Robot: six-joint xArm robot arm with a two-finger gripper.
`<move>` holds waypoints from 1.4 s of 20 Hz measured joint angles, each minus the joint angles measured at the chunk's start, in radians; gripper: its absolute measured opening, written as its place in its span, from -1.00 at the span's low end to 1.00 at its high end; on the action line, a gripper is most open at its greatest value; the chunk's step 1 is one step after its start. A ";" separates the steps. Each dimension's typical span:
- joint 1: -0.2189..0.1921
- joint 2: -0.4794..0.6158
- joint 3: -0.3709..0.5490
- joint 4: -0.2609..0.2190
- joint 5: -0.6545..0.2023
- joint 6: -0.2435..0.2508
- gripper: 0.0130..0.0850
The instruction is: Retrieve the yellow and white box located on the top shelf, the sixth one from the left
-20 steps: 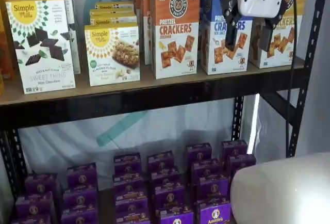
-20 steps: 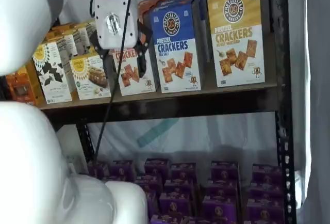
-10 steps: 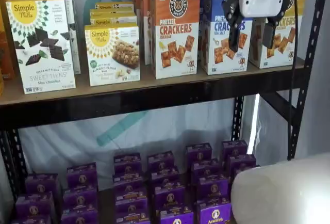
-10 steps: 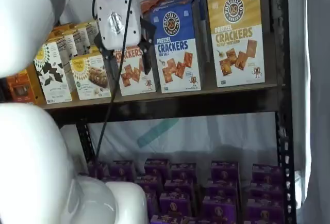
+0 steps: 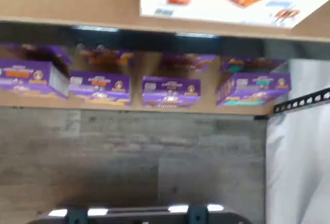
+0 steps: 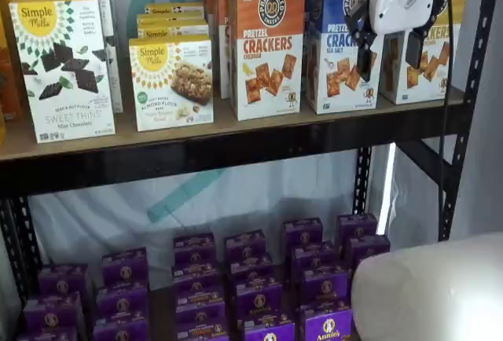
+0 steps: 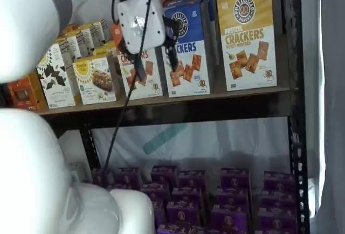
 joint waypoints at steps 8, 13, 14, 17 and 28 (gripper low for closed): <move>-0.204 0.069 -0.018 -0.008 -0.176 -0.179 1.00; -0.332 0.131 -0.069 0.028 -0.216 -0.299 1.00; -0.352 0.141 -0.078 0.035 -0.220 -0.317 1.00; -0.412 0.171 -0.106 0.063 -0.228 -0.376 1.00; -0.519 0.248 -0.192 0.119 -0.228 -0.477 1.00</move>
